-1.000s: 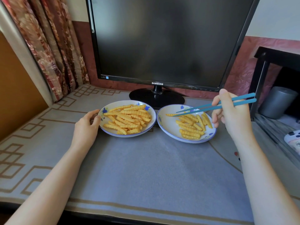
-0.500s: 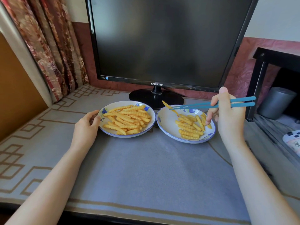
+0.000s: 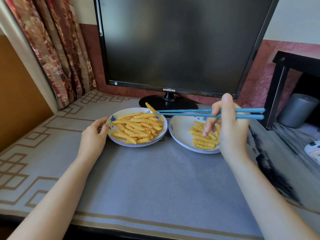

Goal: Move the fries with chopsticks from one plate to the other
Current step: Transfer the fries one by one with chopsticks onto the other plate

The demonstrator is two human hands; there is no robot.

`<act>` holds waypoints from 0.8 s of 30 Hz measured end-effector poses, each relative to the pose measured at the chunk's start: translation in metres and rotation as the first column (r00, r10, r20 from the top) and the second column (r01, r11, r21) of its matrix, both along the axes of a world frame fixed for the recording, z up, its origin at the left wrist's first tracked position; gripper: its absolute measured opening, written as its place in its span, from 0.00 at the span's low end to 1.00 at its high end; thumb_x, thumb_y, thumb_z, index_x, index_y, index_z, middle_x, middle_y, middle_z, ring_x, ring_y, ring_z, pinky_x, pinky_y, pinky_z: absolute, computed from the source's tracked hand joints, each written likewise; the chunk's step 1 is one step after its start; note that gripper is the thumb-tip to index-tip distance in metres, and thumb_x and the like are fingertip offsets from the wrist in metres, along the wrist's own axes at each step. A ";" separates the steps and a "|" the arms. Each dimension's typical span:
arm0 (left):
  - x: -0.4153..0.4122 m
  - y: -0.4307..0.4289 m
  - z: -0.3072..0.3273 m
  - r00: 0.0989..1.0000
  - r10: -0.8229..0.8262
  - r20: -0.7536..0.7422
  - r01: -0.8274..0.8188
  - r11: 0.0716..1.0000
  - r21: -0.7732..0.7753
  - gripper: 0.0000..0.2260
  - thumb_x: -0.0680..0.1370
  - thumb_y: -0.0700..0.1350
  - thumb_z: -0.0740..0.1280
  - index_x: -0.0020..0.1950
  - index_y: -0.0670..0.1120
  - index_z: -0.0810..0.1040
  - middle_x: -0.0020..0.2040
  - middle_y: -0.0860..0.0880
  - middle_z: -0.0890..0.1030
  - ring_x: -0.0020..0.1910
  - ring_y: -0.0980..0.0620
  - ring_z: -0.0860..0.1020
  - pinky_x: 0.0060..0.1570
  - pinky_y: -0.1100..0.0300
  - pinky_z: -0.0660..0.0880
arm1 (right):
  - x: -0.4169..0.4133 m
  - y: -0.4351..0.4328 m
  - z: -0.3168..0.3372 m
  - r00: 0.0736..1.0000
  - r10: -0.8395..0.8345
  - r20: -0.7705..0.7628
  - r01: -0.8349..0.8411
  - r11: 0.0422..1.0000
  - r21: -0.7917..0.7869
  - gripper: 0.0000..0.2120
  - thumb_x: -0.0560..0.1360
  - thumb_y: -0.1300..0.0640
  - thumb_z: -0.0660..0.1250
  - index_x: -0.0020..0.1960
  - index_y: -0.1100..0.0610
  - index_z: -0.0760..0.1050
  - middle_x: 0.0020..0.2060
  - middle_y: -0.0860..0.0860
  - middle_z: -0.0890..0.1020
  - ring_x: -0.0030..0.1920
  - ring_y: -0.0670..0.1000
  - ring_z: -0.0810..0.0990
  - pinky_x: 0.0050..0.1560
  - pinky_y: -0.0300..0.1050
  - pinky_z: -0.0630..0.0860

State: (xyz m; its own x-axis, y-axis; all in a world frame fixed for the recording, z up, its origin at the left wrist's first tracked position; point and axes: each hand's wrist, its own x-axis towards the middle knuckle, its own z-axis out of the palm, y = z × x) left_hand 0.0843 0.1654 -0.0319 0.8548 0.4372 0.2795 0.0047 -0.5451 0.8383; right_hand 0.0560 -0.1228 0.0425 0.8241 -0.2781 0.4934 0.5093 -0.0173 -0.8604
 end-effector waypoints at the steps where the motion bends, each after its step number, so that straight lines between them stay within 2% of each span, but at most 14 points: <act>1: 0.000 0.000 0.000 1.000 0.000 -0.001 0.000 1.000 -0.001 0.14 0.80 0.43 0.59 0.64 0.46 0.76 0.58 0.46 0.80 0.51 0.57 0.71 0.50 0.65 0.64 | -0.001 0.005 -0.002 1.000 0.021 -0.005 -0.021 1.000 -0.014 0.20 0.83 0.52 0.54 0.34 0.57 0.67 0.22 0.57 0.70 0.19 0.52 0.72 0.26 0.42 0.63; 3: 0.000 0.001 0.000 1.000 -0.003 -0.003 0.003 1.000 -0.002 0.14 0.80 0.43 0.59 0.65 0.45 0.76 0.58 0.46 0.80 0.51 0.57 0.72 0.50 0.64 0.64 | -0.003 0.012 -0.005 0.998 0.059 -0.008 -0.059 0.997 -0.050 0.20 0.83 0.50 0.55 0.35 0.57 0.68 0.25 0.60 0.70 0.19 0.51 0.73 0.27 0.48 0.62; 5: 0.001 0.001 -0.001 1.000 -0.005 -0.006 0.005 1.000 -0.008 0.15 0.80 0.43 0.58 0.65 0.45 0.76 0.59 0.46 0.80 0.52 0.57 0.72 0.50 0.64 0.64 | -0.005 0.017 -0.009 0.996 0.094 -0.011 -0.094 0.992 -0.079 0.20 0.83 0.51 0.55 0.35 0.56 0.69 0.25 0.57 0.71 0.20 0.51 0.73 0.27 0.53 0.62; 8: 0.001 0.001 0.000 1.000 -0.004 -0.003 0.004 1.000 -0.006 0.15 0.80 0.43 0.59 0.65 0.45 0.76 0.59 0.45 0.80 0.52 0.56 0.72 0.51 0.64 0.64 | -0.007 0.023 -0.012 0.990 0.142 -0.010 -0.142 0.980 -0.139 0.20 0.84 0.54 0.54 0.35 0.57 0.69 0.23 0.51 0.72 0.20 0.50 0.73 0.27 0.47 0.63; 12: 0.000 0.001 0.000 1.000 -0.003 -0.001 0.003 1.000 -0.003 0.14 0.80 0.43 0.59 0.65 0.45 0.76 0.59 0.46 0.80 0.53 0.55 0.73 0.51 0.64 0.65 | -0.008 0.026 -0.013 0.979 0.199 -0.034 -0.202 0.960 -0.193 0.19 0.84 0.55 0.53 0.36 0.60 0.69 0.19 0.54 0.71 0.20 0.51 0.71 0.27 0.39 0.64; 18: 0.001 0.001 0.000 1.000 0.001 0.000 -0.001 1.000 -0.001 0.15 0.80 0.43 0.59 0.65 0.45 0.76 0.59 0.46 0.80 0.53 0.55 0.73 0.51 0.64 0.65 | -0.007 0.019 -0.009 0.973 0.225 -0.057 -0.231 0.961 -0.149 0.19 0.84 0.56 0.53 0.36 0.60 0.68 0.18 0.55 0.72 0.19 0.52 0.71 0.26 0.42 0.63; 20: 0.000 0.001 -0.001 1.000 0.000 -0.001 0.000 1.000 -0.001 0.15 0.80 0.43 0.59 0.65 0.45 0.76 0.59 0.46 0.80 0.53 0.56 0.73 0.51 0.64 0.65 | -0.006 0.016 -0.007 0.973 0.220 -0.067 -0.226 0.967 -0.119 0.19 0.84 0.55 0.53 0.36 0.59 0.69 0.19 0.55 0.72 0.19 0.52 0.71 0.26 0.46 0.64; 23: 0.000 0.001 -0.001 1.000 -0.003 -0.002 0.003 1.000 -0.004 0.14 0.80 0.43 0.59 0.65 0.46 0.76 0.59 0.46 0.80 0.52 0.56 0.72 0.50 0.64 0.64 | -0.005 0.010 -0.003 0.973 0.212 -0.094 -0.216 0.976 -0.037 0.20 0.83 0.52 0.55 0.34 0.57 0.70 0.18 0.57 0.71 0.18 0.53 0.70 0.30 0.61 0.69; 24: 0.001 0.000 -0.001 1.000 -0.003 -0.001 0.003 1.000 -0.005 0.14 0.80 0.43 0.59 0.65 0.46 0.76 0.58 0.46 0.80 0.52 0.56 0.72 0.50 0.64 0.64 | -0.005 0.007 -0.001 0.976 0.197 -0.094 -0.200 0.980 -0.019 0.20 0.83 0.51 0.55 0.34 0.56 0.70 0.18 0.57 0.71 0.18 0.53 0.70 0.30 0.60 0.69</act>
